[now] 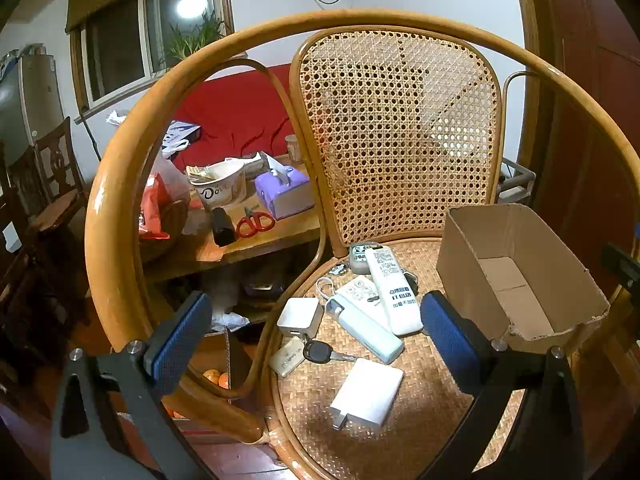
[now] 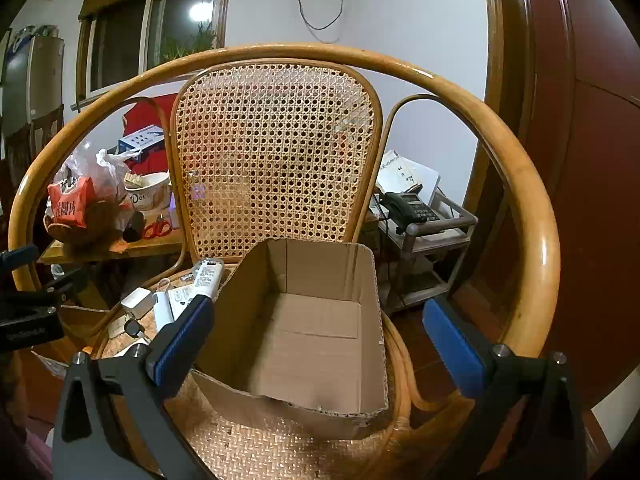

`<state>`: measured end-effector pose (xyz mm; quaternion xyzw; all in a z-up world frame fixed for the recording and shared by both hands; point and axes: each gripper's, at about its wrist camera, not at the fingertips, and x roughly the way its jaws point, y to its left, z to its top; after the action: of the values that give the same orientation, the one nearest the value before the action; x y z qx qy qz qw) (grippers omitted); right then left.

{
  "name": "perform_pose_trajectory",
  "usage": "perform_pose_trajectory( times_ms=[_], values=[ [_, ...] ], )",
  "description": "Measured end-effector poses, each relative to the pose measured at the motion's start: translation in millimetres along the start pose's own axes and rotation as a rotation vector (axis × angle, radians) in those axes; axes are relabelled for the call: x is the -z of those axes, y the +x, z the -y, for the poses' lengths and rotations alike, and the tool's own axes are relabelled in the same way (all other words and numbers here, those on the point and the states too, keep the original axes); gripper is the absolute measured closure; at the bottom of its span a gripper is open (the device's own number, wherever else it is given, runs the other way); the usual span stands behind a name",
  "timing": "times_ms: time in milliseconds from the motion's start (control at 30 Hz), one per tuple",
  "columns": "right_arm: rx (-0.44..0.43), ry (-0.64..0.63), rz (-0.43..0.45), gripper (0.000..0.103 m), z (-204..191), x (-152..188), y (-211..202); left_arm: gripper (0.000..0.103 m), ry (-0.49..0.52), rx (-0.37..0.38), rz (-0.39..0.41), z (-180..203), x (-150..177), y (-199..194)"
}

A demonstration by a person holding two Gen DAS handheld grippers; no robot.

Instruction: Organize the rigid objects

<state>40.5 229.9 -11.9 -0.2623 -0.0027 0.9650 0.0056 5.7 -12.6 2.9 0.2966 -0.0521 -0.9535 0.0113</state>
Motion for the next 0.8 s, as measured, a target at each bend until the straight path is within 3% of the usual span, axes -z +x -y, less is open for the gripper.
perform_pose_trajectory(
  times_ms=[800],
  values=[
    [0.002,-0.006,-0.007,0.0,-0.8,0.7,2.9,0.0,0.005,0.014,0.008,-2.2,-2.1,-2.8]
  ],
)
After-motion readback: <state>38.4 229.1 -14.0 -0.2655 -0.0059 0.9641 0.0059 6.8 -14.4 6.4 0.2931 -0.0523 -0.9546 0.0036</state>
